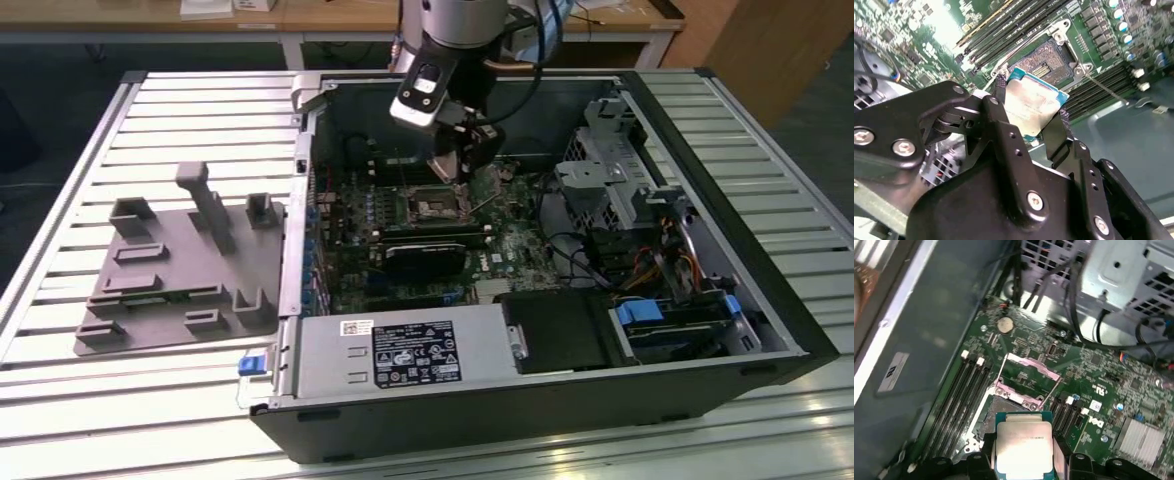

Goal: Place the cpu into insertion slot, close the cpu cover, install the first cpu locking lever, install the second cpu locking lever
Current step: 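Place the cpu into insertion slot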

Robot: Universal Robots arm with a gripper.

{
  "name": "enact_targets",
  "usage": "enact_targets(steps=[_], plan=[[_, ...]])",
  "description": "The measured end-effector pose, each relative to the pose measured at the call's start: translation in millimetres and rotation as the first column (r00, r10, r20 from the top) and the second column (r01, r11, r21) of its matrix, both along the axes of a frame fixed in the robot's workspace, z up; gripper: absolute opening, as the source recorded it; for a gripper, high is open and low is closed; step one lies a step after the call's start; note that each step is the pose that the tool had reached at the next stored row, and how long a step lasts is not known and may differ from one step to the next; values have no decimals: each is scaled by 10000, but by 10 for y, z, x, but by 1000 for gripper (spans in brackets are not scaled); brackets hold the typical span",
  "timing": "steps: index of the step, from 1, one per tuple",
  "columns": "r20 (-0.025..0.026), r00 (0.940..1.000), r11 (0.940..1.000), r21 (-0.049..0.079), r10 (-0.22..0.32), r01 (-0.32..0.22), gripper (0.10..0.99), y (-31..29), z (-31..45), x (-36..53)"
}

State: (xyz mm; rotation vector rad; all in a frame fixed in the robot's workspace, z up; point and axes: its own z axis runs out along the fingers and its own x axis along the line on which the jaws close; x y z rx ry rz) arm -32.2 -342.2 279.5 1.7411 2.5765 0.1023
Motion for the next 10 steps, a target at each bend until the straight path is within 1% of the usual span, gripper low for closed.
enact_targets(steps=[3,5,7,10], plan=[[0,9985,9985,0,-541,541,537,0,-19,0],[0,9958,9958,0,-915,915,537,0,-32,0],[0,9919,9919,0,-1272,1272,537,0,-45,0],[0,9836,9836,1,-1806,1806,537,0,-72,0]])
